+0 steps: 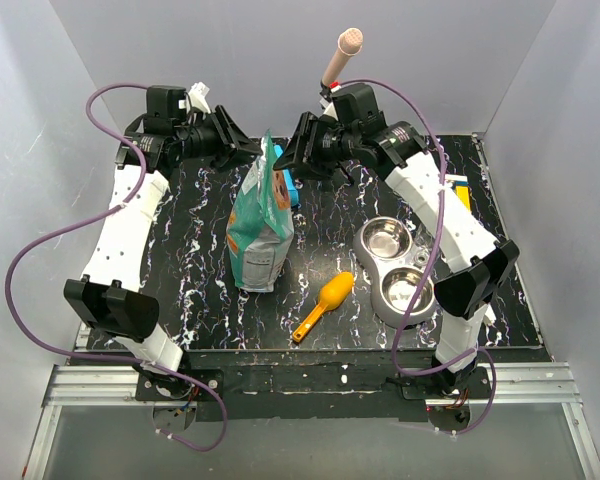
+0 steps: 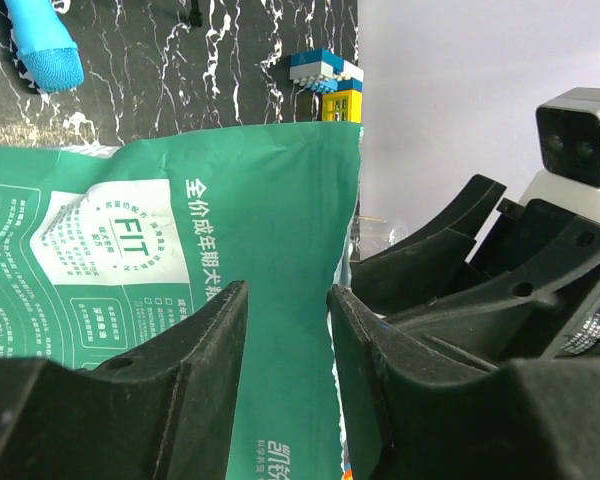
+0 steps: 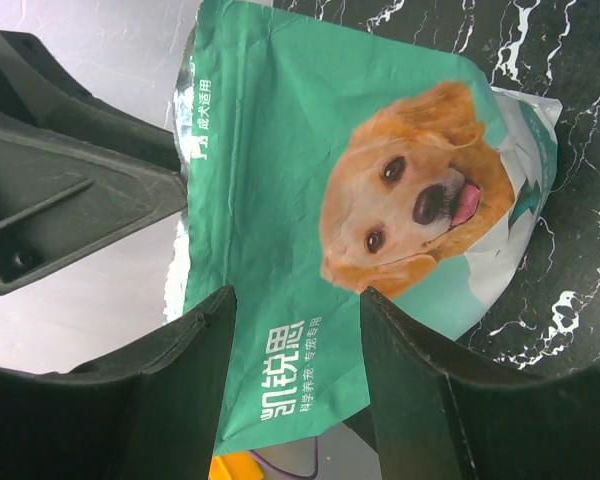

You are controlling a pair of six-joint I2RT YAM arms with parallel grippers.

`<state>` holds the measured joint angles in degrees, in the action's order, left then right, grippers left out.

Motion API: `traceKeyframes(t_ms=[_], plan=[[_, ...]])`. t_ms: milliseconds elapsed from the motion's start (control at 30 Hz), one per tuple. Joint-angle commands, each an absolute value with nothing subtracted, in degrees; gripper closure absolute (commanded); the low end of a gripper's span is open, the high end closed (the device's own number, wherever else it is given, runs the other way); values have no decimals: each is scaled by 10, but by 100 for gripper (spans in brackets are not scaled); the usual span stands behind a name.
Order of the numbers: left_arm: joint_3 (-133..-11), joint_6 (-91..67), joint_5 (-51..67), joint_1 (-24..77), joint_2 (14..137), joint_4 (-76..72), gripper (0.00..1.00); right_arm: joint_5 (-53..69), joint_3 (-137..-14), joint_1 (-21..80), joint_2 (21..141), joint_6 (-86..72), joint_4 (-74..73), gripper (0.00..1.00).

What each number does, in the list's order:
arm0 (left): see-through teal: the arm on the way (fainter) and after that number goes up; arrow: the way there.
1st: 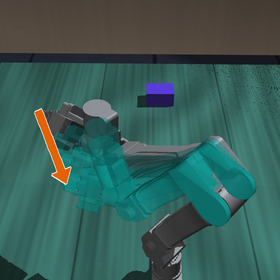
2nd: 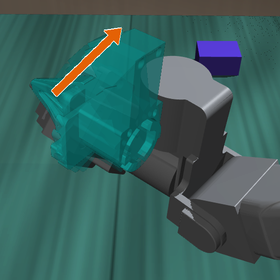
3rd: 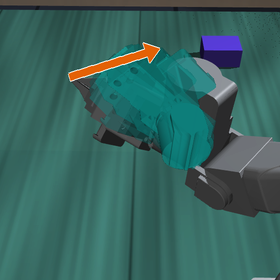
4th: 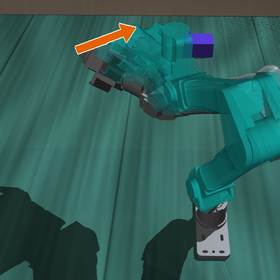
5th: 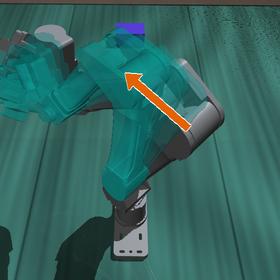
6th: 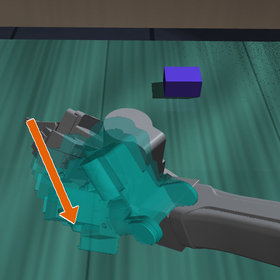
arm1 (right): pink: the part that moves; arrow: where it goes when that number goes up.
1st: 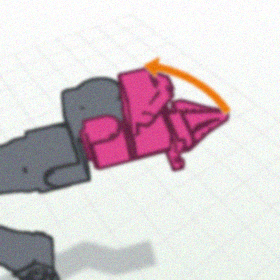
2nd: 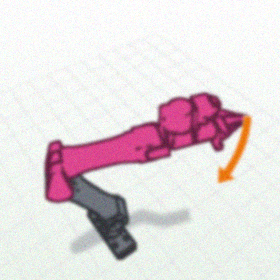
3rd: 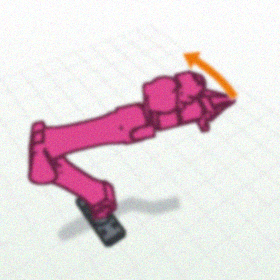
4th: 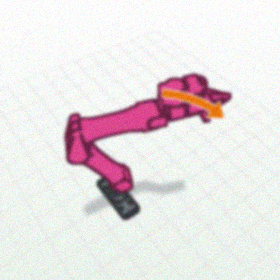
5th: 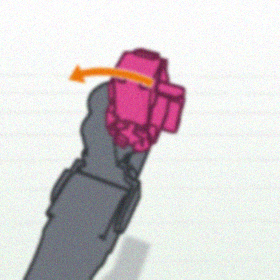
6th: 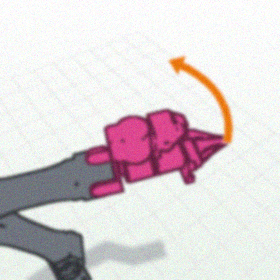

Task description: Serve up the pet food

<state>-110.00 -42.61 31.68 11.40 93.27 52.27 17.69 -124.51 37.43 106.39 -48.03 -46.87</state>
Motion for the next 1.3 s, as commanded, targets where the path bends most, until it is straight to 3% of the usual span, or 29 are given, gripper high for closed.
traceKeyframes(t_ms=[0, 233, 400, 833, 1000, 1100, 1267], plan=[[-1090, -412, 323, 114, 898, 530, 65, 166, -1268, 382, 1059, -478, -471, 40], [-1078, -412, 323, 114, 896, 533, 72, 121, -1289, 395, 1059, -486, -491, 40], [-1077, -428, 346, 114, 899, 511, 68, 67, -1305, 398, 1059, -518, -521, 40], [-1056, -440, 377, 125, 896, 486, 62, 67, -1346, 406, 1072, -518, -493, 40], [-1047, -439, 374, 126, 892, 488, 69, 73, -1353, 409, 1083, -515, -490, 40], [-1044, -436, 369, 126, 890, 489, 86, 68, -1366, 413, 1093, -509, -496, 40], [-1042, -434, 367, 128, 888, 489, 100, 62, -1376, 419, 1106, -499, -489, 43]])
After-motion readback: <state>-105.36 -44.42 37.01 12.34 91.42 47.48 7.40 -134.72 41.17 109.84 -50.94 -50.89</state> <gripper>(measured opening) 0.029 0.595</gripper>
